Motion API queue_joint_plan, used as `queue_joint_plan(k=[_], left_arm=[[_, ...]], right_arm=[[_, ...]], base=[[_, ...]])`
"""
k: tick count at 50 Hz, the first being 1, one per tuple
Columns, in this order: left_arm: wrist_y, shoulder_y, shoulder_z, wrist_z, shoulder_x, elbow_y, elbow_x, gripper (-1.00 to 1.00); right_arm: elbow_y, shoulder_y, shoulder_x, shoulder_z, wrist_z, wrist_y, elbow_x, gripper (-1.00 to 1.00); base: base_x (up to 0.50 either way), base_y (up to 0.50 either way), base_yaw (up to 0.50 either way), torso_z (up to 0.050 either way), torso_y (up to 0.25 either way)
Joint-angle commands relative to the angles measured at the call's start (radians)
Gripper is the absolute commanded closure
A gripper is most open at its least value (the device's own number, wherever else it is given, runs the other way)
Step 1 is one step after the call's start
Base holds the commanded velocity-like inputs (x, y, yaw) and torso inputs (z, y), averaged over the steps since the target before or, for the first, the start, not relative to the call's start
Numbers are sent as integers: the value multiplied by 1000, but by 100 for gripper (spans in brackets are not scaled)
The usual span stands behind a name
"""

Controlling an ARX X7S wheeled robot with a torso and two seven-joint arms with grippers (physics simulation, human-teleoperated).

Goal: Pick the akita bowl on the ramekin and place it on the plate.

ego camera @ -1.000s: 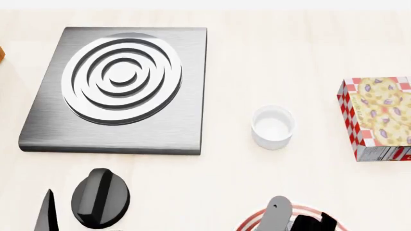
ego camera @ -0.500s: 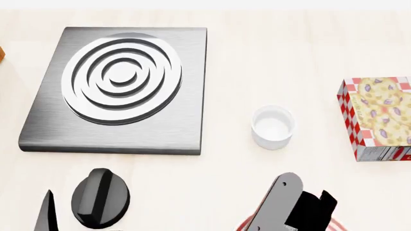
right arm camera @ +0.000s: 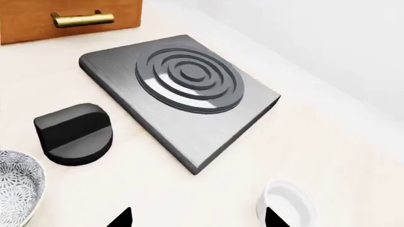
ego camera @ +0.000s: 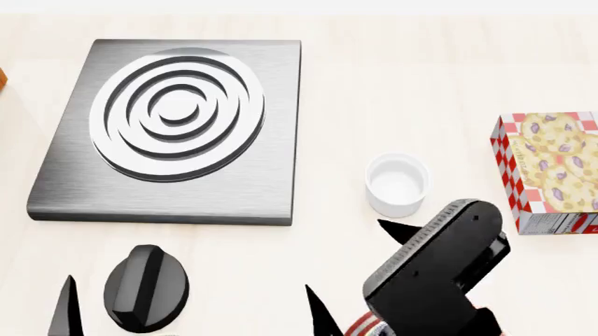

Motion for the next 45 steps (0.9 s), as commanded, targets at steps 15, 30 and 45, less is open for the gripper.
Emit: queue_joint_plan(k=[15, 30, 45], left_arm=[[23, 4, 6, -1, -8, -6, 13, -100], [37, 6, 12, 1, -12, -1, 17, -100], [46, 4, 16, 0, -16, -4, 18, -100]], right_arm=[[61, -102, -166, 216, 184, -278, -52, -100], [71, -177, -217, 290, 221, -411, -88, -100], [51, -249, -262, 353, 234, -604, -182, -100]], base=[[0, 0, 0, 0, 0], [0, 0, 0, 0, 91], [0, 0, 0, 0, 250]])
